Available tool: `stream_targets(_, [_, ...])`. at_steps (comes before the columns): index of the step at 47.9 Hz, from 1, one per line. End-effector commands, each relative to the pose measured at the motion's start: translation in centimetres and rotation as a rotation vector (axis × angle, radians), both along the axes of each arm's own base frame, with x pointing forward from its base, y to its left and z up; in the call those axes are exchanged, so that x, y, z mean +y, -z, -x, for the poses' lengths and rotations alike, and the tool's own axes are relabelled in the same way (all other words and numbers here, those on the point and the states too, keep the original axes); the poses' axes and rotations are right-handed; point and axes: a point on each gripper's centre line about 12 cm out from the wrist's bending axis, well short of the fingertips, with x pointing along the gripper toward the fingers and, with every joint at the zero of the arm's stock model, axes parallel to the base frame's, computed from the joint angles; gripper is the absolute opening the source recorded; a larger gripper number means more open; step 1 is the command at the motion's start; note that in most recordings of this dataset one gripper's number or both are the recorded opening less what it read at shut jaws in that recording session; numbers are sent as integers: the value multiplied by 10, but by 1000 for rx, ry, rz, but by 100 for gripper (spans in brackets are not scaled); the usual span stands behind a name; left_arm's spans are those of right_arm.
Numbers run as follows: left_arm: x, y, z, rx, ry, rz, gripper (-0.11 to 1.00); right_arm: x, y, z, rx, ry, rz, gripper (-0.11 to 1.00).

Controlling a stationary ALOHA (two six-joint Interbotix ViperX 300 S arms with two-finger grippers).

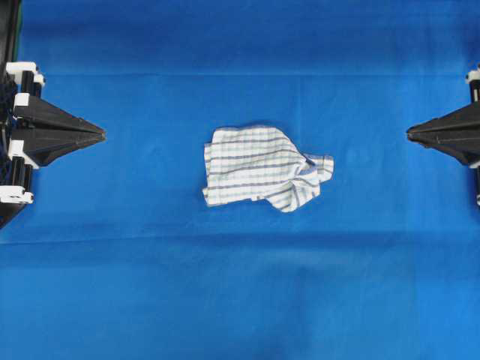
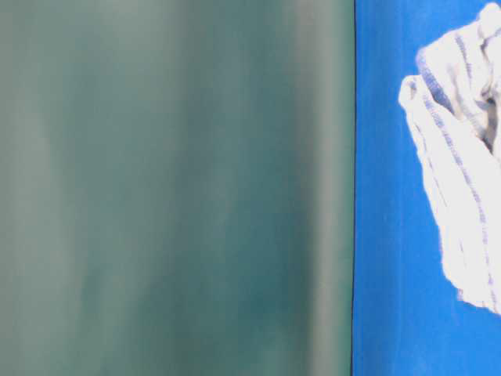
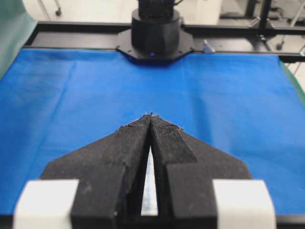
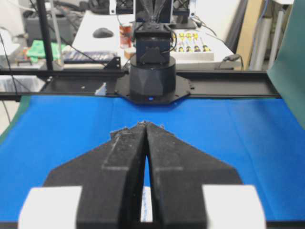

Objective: Lift the towel with both arms.
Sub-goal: 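Move both grippers inward and grasp opposite ends of the striped towel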

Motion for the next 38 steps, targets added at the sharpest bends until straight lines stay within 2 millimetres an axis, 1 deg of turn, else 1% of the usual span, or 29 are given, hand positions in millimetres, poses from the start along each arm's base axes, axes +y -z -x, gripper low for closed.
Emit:
stream_targets(1, [0, -4, -4, -6, -1, 13, 2, 0, -13, -4, -29, -2, 8, 3])
stream_targets(9, [-1, -2, -6, -3, 3, 6, 2, 1, -5, -15, 46, -6, -2, 3])
stream_targets(16, [-2, 5, -12, 25, 9, 5, 2, 3, 5, -27, 107, -15, -9, 3])
stream_targets(21, [-4, 15, -20, 58, 14, 5, 2, 4, 15, -35, 152, -17, -19, 3])
stream_targets(29, [-8, 31, -37, 111, 32, 3, 2, 6, 38, -49, 251, -21, -51, 4])
stream_targets(34, [-13, 43, -49, 167, 48, 1, 2, 11, 52, -58, 311, -39, -61, 3])
stream_targets(36, [-15, 48, -54, 192, 54, 0, 5, 14, 55, -62, 328, -47, -64, 3])
stream_targets(38, [-17, 53, -61, 218, 60, 1, 12, 16, 59, -65, 347, -53, -67, 3])
